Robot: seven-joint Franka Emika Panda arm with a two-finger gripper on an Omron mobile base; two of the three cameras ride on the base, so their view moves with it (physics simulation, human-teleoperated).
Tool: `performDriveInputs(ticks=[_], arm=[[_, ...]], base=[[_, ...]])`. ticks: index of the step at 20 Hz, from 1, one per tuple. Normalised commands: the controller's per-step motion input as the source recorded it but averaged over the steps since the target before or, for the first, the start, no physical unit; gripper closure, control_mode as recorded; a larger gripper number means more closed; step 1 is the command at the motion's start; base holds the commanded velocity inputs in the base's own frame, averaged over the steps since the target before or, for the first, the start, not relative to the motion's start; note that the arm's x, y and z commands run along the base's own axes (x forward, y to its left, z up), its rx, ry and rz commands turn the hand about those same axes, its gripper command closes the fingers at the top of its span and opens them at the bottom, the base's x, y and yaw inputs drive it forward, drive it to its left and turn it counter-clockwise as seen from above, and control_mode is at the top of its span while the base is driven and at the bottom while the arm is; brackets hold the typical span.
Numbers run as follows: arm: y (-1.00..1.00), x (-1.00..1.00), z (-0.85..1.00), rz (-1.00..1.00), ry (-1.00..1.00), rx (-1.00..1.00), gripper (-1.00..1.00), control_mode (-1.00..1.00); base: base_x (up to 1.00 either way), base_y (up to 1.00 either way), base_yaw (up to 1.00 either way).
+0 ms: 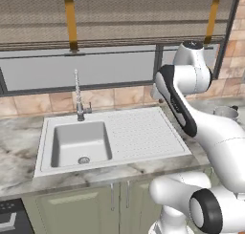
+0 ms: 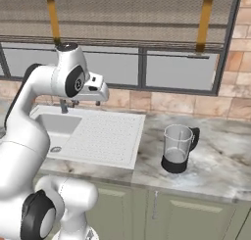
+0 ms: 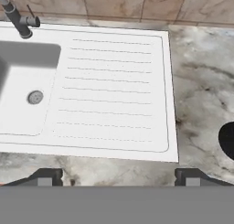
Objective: Turn on the sink faucet and place the jug under the water for a few seconds to fill it up.
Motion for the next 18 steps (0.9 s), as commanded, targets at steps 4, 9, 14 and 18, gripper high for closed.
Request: performDriveInputs(ticks=[4, 9, 14, 18], arm=[[0.00, 0.00, 0.00, 0.00, 0.00, 0.00, -1.00, 1.00], [0.00, 0.00, 0.00, 0.00, 0.00, 0.00, -1.00, 1.00], [0.00, 0.00, 0.00, 0.00, 0.00, 0.00, -1.00, 1.00], [0.00, 0.00, 0.00, 0.00, 0.00, 0.00, -1.00, 1.00]], base=[[0.00, 0.27, 0.00], [0.03, 0.08, 0.00], [0.19, 0.48, 0.00], [0.14, 0.37, 0.00]])
